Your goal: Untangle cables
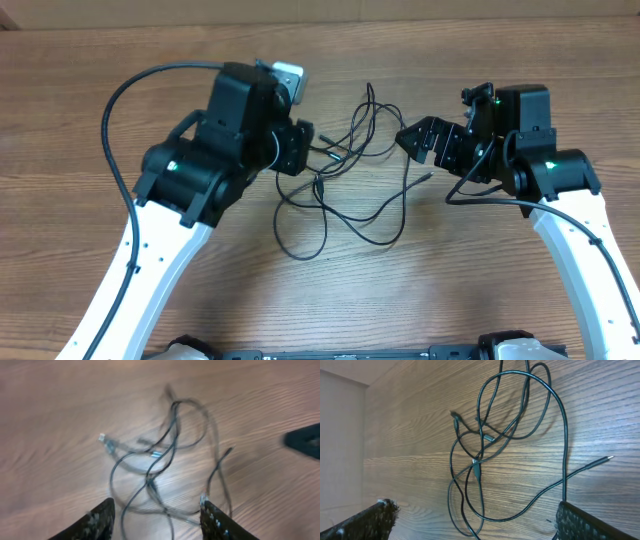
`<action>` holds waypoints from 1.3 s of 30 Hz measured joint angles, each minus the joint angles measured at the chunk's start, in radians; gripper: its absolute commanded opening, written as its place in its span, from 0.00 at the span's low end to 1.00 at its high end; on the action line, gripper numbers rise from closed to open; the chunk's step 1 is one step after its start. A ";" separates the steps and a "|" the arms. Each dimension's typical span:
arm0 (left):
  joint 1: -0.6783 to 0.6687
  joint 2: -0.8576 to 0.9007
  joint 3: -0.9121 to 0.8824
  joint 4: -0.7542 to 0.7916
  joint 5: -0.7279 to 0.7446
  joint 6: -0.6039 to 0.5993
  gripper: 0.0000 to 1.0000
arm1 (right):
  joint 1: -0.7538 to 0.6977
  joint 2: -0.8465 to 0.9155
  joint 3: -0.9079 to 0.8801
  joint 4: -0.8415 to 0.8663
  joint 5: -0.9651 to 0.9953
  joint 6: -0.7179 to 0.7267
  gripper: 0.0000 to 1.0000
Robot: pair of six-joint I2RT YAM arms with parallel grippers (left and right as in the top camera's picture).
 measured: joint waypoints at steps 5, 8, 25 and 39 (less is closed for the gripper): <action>0.051 0.001 0.000 -0.059 -0.031 -0.049 0.77 | 0.000 0.000 0.000 -0.050 -0.001 0.000 1.00; 0.080 0.001 0.000 -0.069 -0.029 -0.066 0.87 | 0.000 0.000 0.000 -0.054 -0.003 0.000 1.00; 0.124 0.001 0.000 -0.106 -0.014 -0.081 1.00 | 0.000 0.187 0.000 0.125 0.097 -0.074 1.00; 0.124 0.001 0.000 -0.107 -0.012 -0.081 1.00 | 0.000 0.459 0.000 0.293 0.182 -0.231 0.99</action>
